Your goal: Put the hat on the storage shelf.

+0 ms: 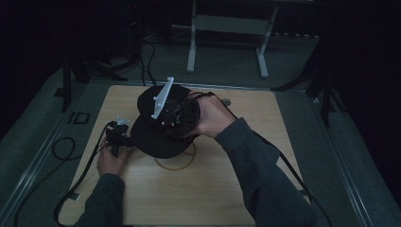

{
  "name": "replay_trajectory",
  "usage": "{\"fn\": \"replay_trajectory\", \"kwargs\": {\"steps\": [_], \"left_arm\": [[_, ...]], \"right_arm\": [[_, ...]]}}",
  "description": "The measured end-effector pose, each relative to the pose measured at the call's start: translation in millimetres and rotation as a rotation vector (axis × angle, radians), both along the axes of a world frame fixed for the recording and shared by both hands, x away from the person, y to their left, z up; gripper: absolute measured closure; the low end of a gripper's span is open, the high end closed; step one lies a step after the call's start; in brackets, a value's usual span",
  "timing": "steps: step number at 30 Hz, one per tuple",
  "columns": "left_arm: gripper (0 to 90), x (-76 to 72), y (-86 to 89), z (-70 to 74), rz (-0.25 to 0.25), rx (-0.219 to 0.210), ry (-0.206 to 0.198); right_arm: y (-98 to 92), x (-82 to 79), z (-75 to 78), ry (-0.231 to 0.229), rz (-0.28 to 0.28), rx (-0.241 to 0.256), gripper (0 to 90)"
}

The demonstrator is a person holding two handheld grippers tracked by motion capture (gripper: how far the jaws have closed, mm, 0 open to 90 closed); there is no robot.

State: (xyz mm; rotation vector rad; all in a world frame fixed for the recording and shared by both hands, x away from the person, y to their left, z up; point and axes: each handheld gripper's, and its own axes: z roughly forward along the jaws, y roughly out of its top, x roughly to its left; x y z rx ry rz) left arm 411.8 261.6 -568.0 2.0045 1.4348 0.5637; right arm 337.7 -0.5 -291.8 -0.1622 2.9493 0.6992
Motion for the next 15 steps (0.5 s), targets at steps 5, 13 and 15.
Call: {"fn": "replay_trajectory", "kwargs": {"steps": [5, 13, 15], "left_arm": [[2.4, 0.0, 0.0, 0.0, 0.0, 0.001, -0.001], [2.4, 0.0, -0.2, -0.3, 0.001, -0.001, -0.002], [2.4, 0.0, -0.2, -0.3, 0.001, -0.001, -0.003]], "right_arm": [[3.5, 1.7, -4.8, 0.015, 0.001, 0.0, 71.9], [8.2, 5.3, -13.3, 0.049, 0.001, 0.011, 65.0], [9.4, 5.6, -16.1, 0.048, 0.001, 0.005, 65.3]]}}
